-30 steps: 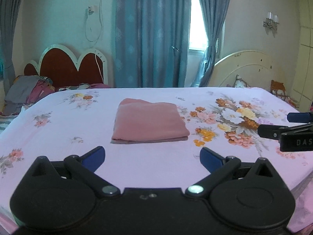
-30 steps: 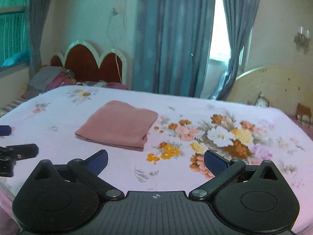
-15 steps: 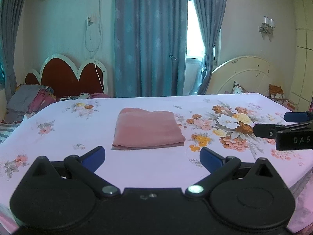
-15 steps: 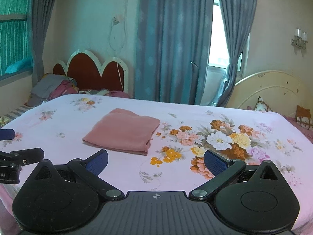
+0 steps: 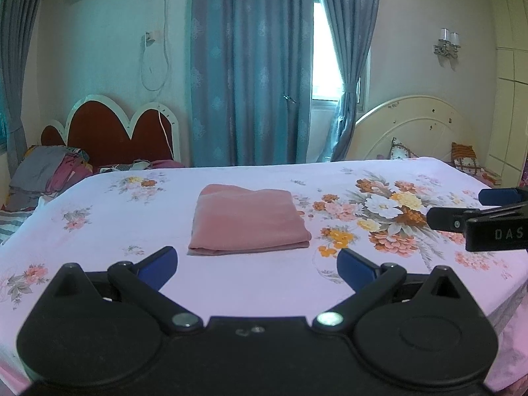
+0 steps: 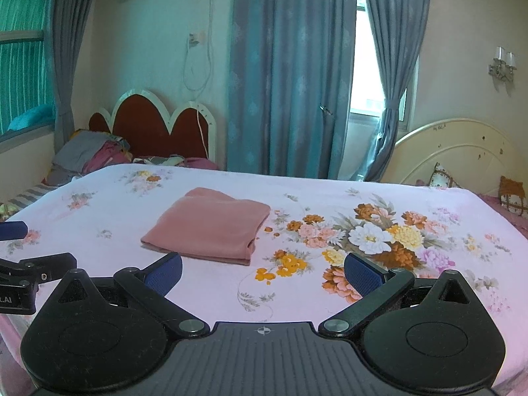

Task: Fold small clothes

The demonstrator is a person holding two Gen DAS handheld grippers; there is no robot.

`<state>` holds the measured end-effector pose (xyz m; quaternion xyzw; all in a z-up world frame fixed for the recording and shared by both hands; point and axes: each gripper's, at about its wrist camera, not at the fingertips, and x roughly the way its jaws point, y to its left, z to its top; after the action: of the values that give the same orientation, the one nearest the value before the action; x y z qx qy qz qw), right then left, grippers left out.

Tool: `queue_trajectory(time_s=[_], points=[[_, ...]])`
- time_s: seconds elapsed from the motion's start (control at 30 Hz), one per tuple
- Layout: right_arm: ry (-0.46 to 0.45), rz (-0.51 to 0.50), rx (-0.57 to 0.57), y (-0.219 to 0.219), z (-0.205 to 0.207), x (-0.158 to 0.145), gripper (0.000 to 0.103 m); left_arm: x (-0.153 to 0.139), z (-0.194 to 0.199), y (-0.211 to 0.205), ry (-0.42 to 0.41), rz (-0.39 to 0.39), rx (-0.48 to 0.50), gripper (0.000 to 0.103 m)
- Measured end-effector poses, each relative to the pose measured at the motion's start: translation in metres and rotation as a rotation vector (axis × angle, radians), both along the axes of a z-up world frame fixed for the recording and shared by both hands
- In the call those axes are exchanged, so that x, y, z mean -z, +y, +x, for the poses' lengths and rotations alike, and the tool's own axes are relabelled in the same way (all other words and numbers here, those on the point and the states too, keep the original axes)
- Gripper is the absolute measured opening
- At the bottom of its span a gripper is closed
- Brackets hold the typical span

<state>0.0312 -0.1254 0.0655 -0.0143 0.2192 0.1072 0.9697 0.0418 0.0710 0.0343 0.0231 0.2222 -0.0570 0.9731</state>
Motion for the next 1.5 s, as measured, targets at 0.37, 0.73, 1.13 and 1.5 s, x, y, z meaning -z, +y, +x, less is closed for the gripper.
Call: queue_trajectory(time_s=[0.37,0.73,1.13,1.5], points=[[-0.005,0.0,-0.009,-0.0041,0.0013,-0.0014,0.103,0.001,0.0009,0.0022,-0.008,-0.001,0.006,0.103],[-0.001,0.006,-0.015,-0.0043,0.004,-0.0021,0.103,0.0009,0.0025,0.0036,-0.01,0.005,0.01,0.103],[-0.002,0.004,-0.015,-0.0034,0.0049,-0.0021,0.103,-0.0004,0.0051,0.0066,-0.019,0.008,0.014,0.103],[0.001,0.003,-0.017,-0.0026,0.0054,-0.0035,0.103,-0.0007,0.0058,0.0073,-0.02,0.007,0.015,0.103]])
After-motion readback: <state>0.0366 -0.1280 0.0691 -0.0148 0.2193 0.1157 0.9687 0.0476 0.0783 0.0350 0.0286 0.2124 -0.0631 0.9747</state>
